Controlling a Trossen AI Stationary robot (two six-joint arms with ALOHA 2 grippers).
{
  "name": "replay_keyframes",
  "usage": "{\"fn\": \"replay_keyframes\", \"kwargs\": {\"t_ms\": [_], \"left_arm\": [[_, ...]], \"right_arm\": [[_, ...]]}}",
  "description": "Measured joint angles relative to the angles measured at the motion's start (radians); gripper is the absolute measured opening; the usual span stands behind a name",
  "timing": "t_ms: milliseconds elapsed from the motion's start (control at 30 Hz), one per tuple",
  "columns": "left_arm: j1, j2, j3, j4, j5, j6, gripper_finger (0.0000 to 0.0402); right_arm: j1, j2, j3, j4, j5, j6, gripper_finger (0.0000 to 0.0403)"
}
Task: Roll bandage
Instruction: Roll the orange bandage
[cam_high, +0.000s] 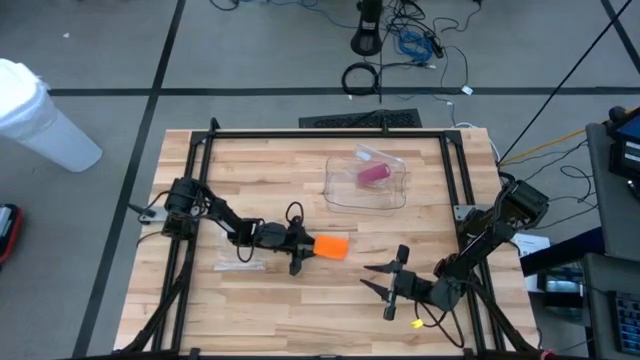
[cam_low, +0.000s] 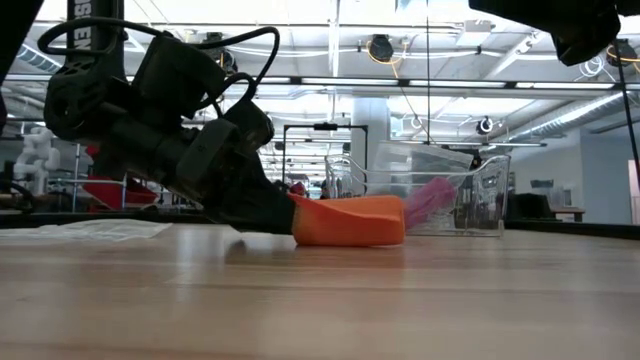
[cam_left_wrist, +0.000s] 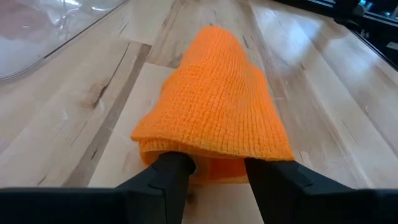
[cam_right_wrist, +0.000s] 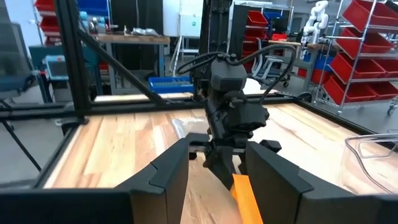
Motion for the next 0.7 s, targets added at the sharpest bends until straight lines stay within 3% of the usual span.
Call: {"fn": "replay_keyframes", "kwargs": {"t_ms": [233,433,567,700], "left_arm": [[-0.003,0.000,0.000,0.004,-0.004,0.005,0.0162],[-0.003,0.000,0.000,0.008,-0.005,0.009,0.0162],[-0.003,0.000,0.000,0.010,-0.005,0.008,0.0162],[-0.008,0.000,0.001,0.011,-0.006,0.008,0.0162]], "right_arm": [[-0.026,0.000,0.000,-0.211,-0.006,0.173,0.0146],[-0.046,0.000,0.000,-0.094,-0.195,0.130,0.0146],[-0.046,0.000,0.000,-0.149,-0.202,0.141,0.0146],[-0.066,0.000,0.000,-0.299,-0.190,0.272,0.0146]]}}
